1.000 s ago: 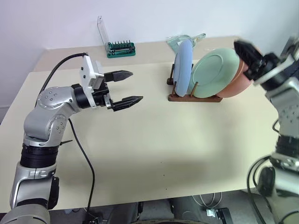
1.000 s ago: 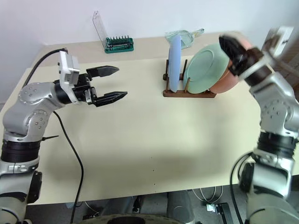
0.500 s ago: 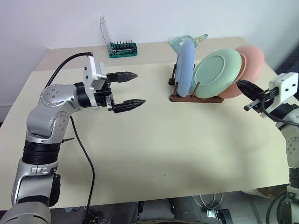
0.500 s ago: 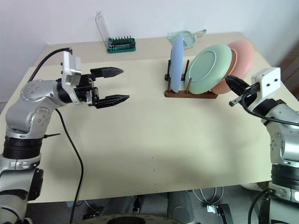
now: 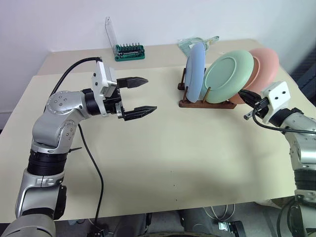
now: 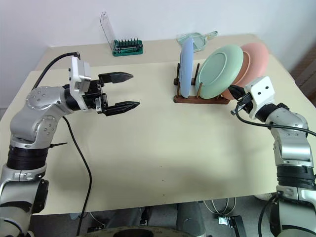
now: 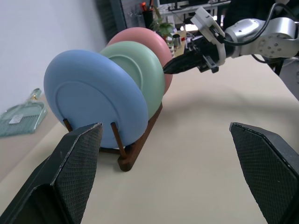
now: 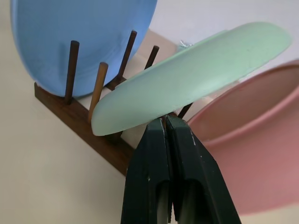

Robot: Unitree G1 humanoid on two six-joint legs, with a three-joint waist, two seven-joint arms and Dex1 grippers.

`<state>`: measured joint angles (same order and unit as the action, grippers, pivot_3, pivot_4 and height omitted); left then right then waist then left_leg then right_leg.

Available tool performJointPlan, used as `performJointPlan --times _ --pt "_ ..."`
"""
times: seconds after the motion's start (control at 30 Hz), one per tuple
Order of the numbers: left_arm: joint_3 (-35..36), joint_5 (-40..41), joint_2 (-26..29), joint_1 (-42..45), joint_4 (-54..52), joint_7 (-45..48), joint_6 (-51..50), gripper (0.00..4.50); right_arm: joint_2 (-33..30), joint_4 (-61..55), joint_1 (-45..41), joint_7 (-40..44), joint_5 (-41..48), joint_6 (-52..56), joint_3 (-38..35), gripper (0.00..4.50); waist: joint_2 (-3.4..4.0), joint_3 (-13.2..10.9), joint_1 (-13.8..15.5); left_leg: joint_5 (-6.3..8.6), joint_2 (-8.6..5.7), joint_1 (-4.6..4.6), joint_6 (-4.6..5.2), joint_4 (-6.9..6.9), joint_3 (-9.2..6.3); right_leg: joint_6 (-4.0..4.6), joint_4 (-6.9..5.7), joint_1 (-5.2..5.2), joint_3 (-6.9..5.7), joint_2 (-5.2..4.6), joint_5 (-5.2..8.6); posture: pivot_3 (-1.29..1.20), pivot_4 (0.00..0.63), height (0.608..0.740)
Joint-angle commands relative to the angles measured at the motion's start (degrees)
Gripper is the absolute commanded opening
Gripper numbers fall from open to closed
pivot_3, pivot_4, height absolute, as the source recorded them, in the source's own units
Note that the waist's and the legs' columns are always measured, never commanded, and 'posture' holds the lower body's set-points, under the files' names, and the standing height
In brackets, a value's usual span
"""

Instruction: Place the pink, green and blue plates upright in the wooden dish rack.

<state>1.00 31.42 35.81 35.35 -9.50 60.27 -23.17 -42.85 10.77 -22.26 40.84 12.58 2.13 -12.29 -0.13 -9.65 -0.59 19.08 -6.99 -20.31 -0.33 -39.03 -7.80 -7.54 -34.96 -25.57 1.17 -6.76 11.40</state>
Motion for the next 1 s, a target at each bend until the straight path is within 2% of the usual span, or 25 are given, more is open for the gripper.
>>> performJointPlan --times 0.03,0.37,0.5,0.83,1.0 --pt "1.5 0.2 0.5 -0.1 -2.1 -0.8 0.4 4.5 0.4 0.3 -3.0 0.1 0.2 -1.9 -0.2 0.05 0.0 0.0 0.0 0.0 0.0 0.0 0.0 0.0 0.0 0.0 0.0 0.0 0.0 0.0 0.0 0.0 0.15 0.74" --pt "1.7 0.5 0.5 0.1 -1.6 -1.8 0.2 4.5 2.3 -2.2 -7.7 1.4 0.6 -1.5 2.6 0.05 0.0 0.0 0.0 0.0 0.0 0.0 0.0 0.0 -0.01 0.0 0.0 0.0 0.0 0.0 0.0 0.0 0.15 0.74" --pt "1.7 0.6 0.5 0.1 -1.6 -1.9 0.1 4.5 1.8 0.0 -9.1 -0.1 -0.3 -2.3 1.4 0.05 0.0 0.0 0.0 0.0 0.0 -0.01 0.0 0.0 -0.01 0.0 0.0 0.0 0.0 0.0 0.0 0.0 0.15 0.74" --pt "1.5 0.8 0.4 0.0 -1.6 -1.9 0.2 4.5 0.1 9.3 -17.9 -12.5 -1.3 -9.7 -7.9 0.05 0.0 0.0 0.1 0.0 -0.01 -0.02 0.0 0.01 -0.02 0.0 0.0 -0.01 0.0 0.0 0.0 0.0 0.15 0.74" --pt "1.5 0.8 0.4 0.2 -1.3 -1.8 0.2 4.5 -4.1 17.2 -19.2 -23.4 -8.4 -10.8 -8.9 0.05 0.0 0.0 0.1 0.0 -0.03 -0.02 0.0 0.01 -0.02 0.0 0.0 0.0 0.0 0.0 0.0 0.0 0.15 0.74"
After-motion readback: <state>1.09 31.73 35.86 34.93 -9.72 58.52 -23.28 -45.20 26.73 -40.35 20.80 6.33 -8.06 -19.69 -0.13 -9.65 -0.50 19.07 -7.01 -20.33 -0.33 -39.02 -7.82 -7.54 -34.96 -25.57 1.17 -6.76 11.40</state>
